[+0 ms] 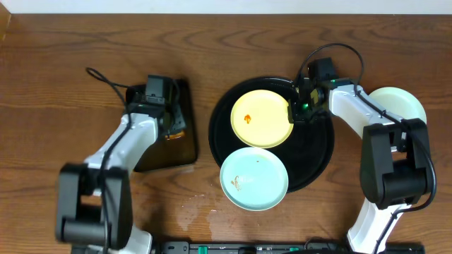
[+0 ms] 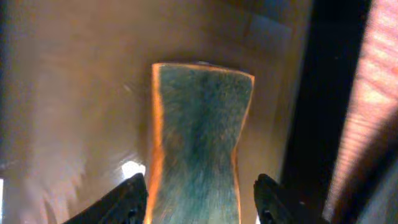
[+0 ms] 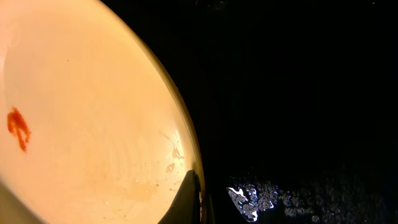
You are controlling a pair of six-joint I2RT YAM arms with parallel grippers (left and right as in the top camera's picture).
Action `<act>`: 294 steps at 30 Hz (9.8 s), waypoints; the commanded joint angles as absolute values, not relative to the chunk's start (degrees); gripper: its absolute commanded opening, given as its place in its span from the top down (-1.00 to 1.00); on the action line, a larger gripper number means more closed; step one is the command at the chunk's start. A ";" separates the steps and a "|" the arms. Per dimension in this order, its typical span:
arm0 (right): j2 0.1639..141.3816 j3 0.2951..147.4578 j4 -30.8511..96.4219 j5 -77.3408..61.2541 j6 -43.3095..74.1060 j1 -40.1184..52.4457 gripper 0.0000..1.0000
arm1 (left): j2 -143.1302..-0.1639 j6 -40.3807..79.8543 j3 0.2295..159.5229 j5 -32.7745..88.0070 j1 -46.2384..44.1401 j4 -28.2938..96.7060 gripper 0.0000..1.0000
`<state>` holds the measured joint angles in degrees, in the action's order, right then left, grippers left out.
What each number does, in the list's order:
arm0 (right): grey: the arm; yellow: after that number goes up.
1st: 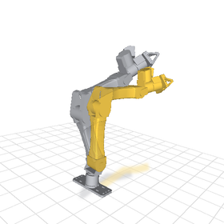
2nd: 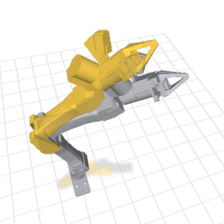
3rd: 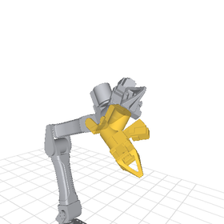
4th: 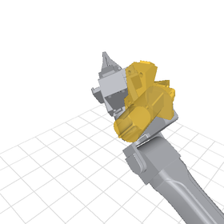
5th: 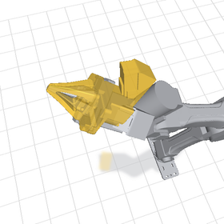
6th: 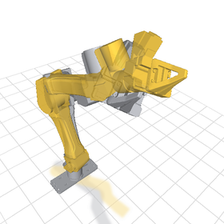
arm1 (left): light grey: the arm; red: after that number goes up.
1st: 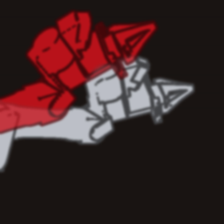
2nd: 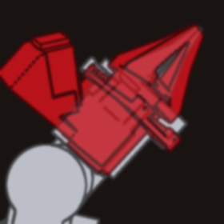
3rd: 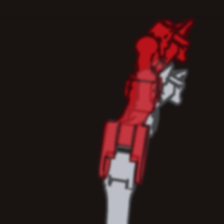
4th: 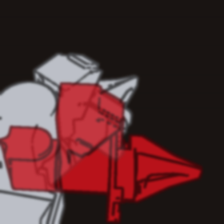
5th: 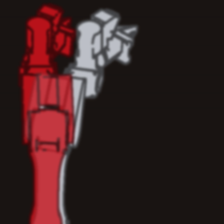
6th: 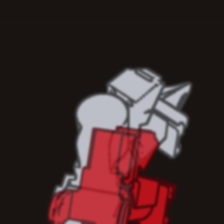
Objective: Clean dirty plates on tray and stack at the side
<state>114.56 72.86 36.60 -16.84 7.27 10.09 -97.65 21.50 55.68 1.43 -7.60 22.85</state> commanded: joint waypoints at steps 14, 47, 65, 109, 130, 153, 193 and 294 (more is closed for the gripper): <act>115.39 72.01 38.87 -9.45 7.66 10.20 0.98 | -100.42 17.63 62.81 3.44 -7.40 34.44 0.51; 115.39 72.01 39.40 -9.47 7.68 10.17 0.98 | -102.02 17.67 65.60 3.97 -7.46 39.64 -0.13; 115.39 72.01 39.35 -10.59 7.68 10.17 0.98 | -102.72 16.29 63.13 4.54 -7.46 37.10 0.85; 115.42 71.92 42.26 -6.74 12.23 10.17 0.98 | -122.32 20.71 81.06 -6.81 -34.52 25.39 0.85; 115.39 71.92 43.48 -4.32 13.17 10.15 0.98 | -120.40 16.78 96.62 -24.95 -34.98 44.21 0.85; 115.39 71.94 43.05 -4.36 9.15 10.15 0.98 | -108.60 18.74 83.13 -0.60 -2.66 57.25 0.85; 115.39 71.94 43.05 -9.63 7.18 10.15 0.98 | -122.54 17.85 81.01 31.59 -22.46 27.88 0.84; 107.96 92.25 19.92 -1.45 -1.21 45.08 0.98 | -82.94 8.58 82.96 20.88 17.02 62.50 -0.38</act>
<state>110.61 91.02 18.57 -3.03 -5.63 46.39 -83.37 9.98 82.28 20.62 16.99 62.57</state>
